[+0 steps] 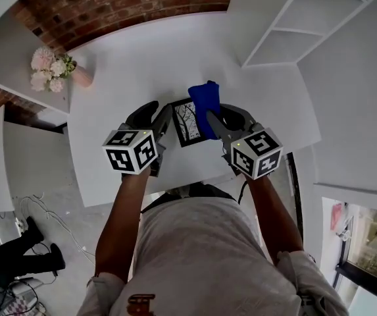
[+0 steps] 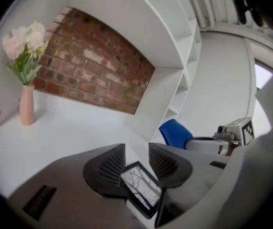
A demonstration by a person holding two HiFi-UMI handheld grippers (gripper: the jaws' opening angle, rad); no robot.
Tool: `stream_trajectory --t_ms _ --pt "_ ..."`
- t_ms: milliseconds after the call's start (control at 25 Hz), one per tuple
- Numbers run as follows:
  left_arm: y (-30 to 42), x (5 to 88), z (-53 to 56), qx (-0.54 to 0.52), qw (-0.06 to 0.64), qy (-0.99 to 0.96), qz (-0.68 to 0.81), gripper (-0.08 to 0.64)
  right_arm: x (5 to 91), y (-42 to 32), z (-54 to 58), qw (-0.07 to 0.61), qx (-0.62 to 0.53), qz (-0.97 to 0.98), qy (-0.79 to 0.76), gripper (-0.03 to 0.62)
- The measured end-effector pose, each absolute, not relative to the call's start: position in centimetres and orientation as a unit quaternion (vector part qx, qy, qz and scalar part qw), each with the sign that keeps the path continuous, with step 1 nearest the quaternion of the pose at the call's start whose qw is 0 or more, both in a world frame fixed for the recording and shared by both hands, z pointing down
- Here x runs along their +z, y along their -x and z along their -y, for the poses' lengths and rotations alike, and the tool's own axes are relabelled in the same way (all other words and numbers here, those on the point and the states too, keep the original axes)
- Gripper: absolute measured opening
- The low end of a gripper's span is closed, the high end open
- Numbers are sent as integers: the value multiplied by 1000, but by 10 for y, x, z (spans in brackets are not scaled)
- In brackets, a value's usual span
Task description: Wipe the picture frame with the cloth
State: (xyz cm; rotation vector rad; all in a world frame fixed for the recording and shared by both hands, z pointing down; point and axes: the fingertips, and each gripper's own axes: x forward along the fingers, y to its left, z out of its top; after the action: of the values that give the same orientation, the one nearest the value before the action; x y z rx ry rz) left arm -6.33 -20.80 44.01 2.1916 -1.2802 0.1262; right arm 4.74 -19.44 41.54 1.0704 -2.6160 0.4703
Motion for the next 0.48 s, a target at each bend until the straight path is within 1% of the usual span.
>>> stream_trajectory --t_ms 240,480 --pt "63 358 201 -27 185 -864 467 58 350 -25 195 41 106 933 -341 74" --pt "54 305 185 -56 110 -887 446 20 300 -9 185 -24 58 948 -314 74"
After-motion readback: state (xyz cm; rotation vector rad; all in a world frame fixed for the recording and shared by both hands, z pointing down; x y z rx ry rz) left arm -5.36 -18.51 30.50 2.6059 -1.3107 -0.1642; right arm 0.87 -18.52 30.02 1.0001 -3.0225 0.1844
